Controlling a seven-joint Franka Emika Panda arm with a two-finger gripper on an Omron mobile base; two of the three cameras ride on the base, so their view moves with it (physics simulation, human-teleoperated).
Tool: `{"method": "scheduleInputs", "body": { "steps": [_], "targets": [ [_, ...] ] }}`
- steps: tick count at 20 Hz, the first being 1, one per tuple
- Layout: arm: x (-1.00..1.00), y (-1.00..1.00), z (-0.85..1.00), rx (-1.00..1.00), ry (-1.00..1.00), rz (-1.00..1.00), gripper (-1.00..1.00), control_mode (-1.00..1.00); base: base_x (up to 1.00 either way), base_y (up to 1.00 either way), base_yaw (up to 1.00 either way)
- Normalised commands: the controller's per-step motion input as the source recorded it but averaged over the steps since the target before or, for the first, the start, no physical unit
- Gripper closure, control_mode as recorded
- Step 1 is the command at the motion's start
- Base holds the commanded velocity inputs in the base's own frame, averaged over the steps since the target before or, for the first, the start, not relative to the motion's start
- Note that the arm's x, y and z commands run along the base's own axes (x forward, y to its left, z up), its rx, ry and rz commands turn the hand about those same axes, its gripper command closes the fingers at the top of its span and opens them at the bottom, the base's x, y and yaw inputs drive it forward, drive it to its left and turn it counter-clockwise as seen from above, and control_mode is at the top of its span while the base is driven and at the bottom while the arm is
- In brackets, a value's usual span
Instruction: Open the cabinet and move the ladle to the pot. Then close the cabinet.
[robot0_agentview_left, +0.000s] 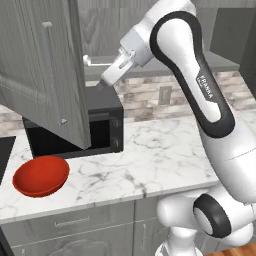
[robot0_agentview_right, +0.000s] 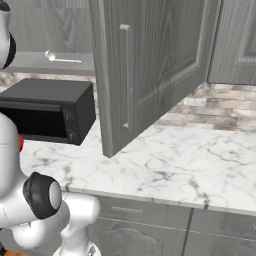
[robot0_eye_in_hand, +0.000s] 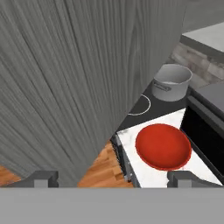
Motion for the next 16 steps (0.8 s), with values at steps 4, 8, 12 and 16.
{"method": "scheduleInputs", "body": {
  "steps": [4, 8, 12, 16],
  "targets": [
    [0.07, -0.33, -0.09, -0.02, -0.13, -0.33, -1.0, -1.0, 0.0, 0.0, 0.0],
    [0.44, -0.26, -0.04, 0.0, -0.07, -0.31, -1.0, -1.0, 0.0, 0.0, 0.0],
    [0.47, -0.17, -0.07, 0.0, -0.08, -0.3, -1.0, -1.0, 0.0, 0.0, 0.0],
    [0.56, -0.1, -0.11, 0.0, -0.03, -0.29, -1.0, -1.0, 0.0, 0.0, 0.0]
  ]
}}
